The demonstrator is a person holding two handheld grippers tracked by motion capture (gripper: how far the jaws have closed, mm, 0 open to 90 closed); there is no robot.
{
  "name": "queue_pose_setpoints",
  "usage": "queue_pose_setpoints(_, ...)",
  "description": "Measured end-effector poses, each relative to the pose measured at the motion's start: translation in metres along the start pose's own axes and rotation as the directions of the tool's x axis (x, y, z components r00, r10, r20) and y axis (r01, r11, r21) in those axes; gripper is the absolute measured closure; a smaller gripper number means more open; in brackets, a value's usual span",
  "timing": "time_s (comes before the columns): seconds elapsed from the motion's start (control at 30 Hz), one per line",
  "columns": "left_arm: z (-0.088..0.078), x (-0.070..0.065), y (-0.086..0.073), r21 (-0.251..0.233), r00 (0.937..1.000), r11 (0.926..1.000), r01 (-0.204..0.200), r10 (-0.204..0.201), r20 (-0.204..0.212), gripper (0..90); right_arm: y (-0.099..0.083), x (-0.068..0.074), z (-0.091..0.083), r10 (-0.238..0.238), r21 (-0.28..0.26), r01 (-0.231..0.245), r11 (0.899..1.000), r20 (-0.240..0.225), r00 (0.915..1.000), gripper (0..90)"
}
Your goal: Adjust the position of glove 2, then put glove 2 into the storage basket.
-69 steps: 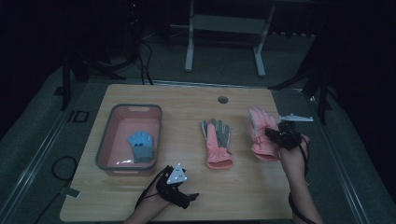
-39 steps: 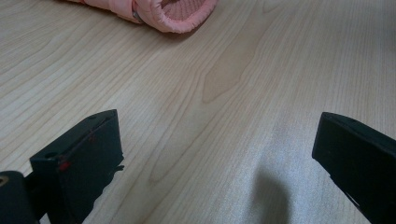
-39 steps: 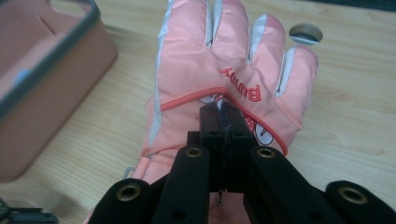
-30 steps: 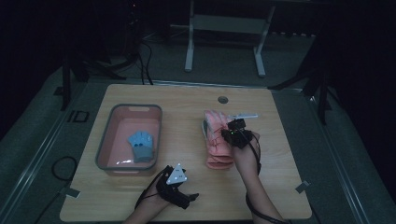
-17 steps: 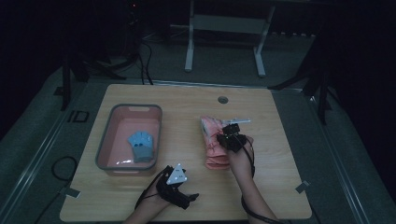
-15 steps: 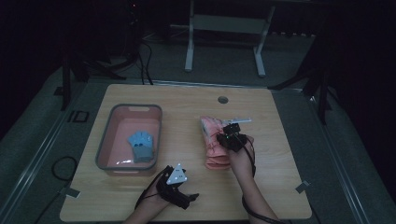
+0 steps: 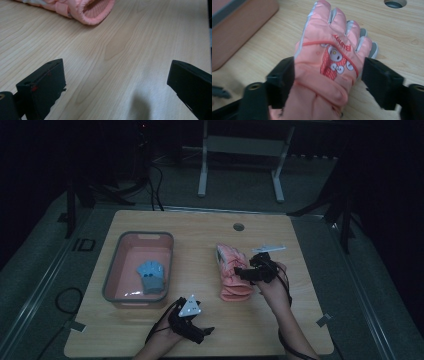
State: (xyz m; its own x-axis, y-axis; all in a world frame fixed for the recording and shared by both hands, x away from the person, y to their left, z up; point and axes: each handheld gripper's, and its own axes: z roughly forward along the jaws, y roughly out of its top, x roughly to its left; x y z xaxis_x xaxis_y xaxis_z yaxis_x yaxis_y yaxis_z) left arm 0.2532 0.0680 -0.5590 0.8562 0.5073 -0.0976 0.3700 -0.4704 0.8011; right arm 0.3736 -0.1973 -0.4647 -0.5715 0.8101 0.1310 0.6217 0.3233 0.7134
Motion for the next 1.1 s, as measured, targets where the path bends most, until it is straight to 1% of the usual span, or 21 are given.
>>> queue_pose_setpoints(0.03,0.0,0.0,0.002,0.006,0.9999,0.9999,0.012,-0.012,0.004,1.9,-0.002,-0.002,-0.003,-0.009,-0.013,0.009,1.0,-0.016,0.9998,18.4)
queue_pose_setpoints(0.07,-0.001,-0.001,0.004,0.005,0.9999,0.9999,0.015,-0.015,0.006,1.9,-0.003,-0.006,-0.006,-0.024,-0.008,0.023,1.0,-0.026,0.9994,16.1)
queue_pose_setpoints(0.13,-0.003,-0.003,0.008,-0.002,1.0,1.0,0.005,-0.005,-0.002,1.9,-0.006,-0.01,-0.01,-0.032,-0.014,0.032,0.999,-0.039,0.9987,14.7)
queue_pose_setpoints(0.2,-0.005,-0.004,0.013,0.0,0.9999,1.0,0.001,-0.001,-0.013,1.9,-0.01,-0.015,-0.013,-0.021,-0.017,0.02,1.0,-0.049,0.9986,14.4)
queue_pose_setpoints(0.3,-0.008,-0.005,0.023,-0.007,0.9994,0.9999,0.01,-0.01,-0.033,1.9,-0.013,-0.023,-0.017,-0.033,-0.015,0.032,0.999,-0.05,0.9982,14.8)
queue_pose_setpoints(0.37,-0.011,-0.005,0.03,-0.025,0.9991,0.9996,0.011,-0.012,-0.041,1.9,-0.014,-0.026,-0.019,-0.06,-0.024,0.059,0.998,-0.053,0.9968,15.5)
queue_pose_setpoints(0.43,-0.014,-0.004,0.04,-0.029,0.9985,0.9996,0.007,-0.008,-0.055,1.9,-0.014,-0.026,-0.021,-0.101,-0.032,0.1,0.994,-0.028,0.9945,15.3)
queue_pose_setpoints(0.47,-0.014,-0.004,0.04,-0.029,0.9985,0.9996,0.007,-0.008,-0.055,1.9,-0.014,-0.026,-0.021,-0.101,-0.032,0.1,0.994,-0.028,0.9945,15.3)
queue_pose_setpoints(0.5,-0.017,-0.002,0.05,-0.042,0.9982,0.9991,0.008,-0.011,-0.059,1.9,-0.014,-0.027,-0.022,-0.123,-0.037,0.123,0.992,-0.017,0.9922,14.3)
queue_pose_setpoints(0.53,-0.019,-0.001,0.054,-0.048,0.9978,0.9988,0.012,-0.015,-0.065,1.9,-0.013,-0.028,-0.025,-0.139,-0.044,0.139,0.989,-0.01,0.9902,14.2)
queue_pose_setpoints(0.6,-0.021,0.002,0.067,-0.044,0.9983,0.9989,0.019,-0.021,-0.054,2.0,-0.012,-0.029,-0.028,-0.154,-0.051,0.154,0.987,-0.002,0.988,14.2)
queue_pose_setpoints(0.63,-0.023,0.004,0.075,-0.038,0.9986,0.999,0.022,-0.024,-0.048,1.9,-0.011,-0.029,-0.03,-0.156,-0.048,0.155,0.987,0.0,0.9878,13.9)
queue_pose_setpoints(0.67,-0.023,0.006,0.08,-0.039,0.9988,0.999,0.021,-0.022,-0.044,1.9,-0.009,-0.03,-0.032,-0.14,-0.047,0.14,0.989,0.005,0.9901,12.8)
queue_pose_setpoints(0.73,-0.024,0.009,0.093,-0.039,0.9987,0.999,0.021,-0.023,-0.045,2.0,-0.006,-0.032,-0.036,-0.127,-0.07,0.127,0.989,0.006,0.9919,12.3)
queue_pose_setpoints(0.8,-0.025,0.014,0.106,-0.047,0.9991,0.9985,0.03,-0.031,-0.027,2.0,-0.003,-0.035,-0.039,-0.113,-0.068,0.114,0.991,0.018,0.9934,12.1)
queue_pose_setpoints(0.87,-0.024,0.019,0.118,-0.054,0.999,0.9981,0.03,-0.032,-0.031,2.0,-0.001,-0.037,-0.041,-0.099,-0.076,0.101,0.992,0.023,0.9948,12.1)
queue_pose_setpoints(0.9,-0.023,0.022,0.126,-0.051,0.999,0.9982,0.031,-0.032,-0.031,2.0,-0.001,-0.039,-0.041,-0.096,-0.08,0.096,0.992,0.011,0.9953,12.1)
queue_pose_setpoints(0.93,-0.022,0.023,0.13,-0.051,0.9989,0.9983,0.03,-0.032,-0.035,1.9,-0.001,-0.041,-0.041,-0.09,-0.077,0.088,0.993,-0.022,0.9957,12.2)
queue_pose_setpoints(1.0,-0.018,0.028,0.141,-0.054,0.9979,0.9983,0.023,-0.026,-0.059,1.9,-0.001,-0.042,-0.039,-0.103,-0.078,0.101,0.992,-0.024,0.9944,14.6)
queue_pose_setpoints(1.03,-0.016,0.029,0.145,-0.049,0.9973,0.9986,0.02,-0.023,-0.07,1.9,-0.002,-0.043,-0.037,-0.126,-0.077,0.124,0.989,-0.016,0.9919,18.3)
queue_pose_setpoints(1.1,-0.012,0.034,0.154,-0.06,0.9958,0.9981,0.014,-0.019,-0.089,2.1,-0.003,-0.045,-0.035,-0.126,-0.084,0.124,0.989,-0.013,0.992,25.8)
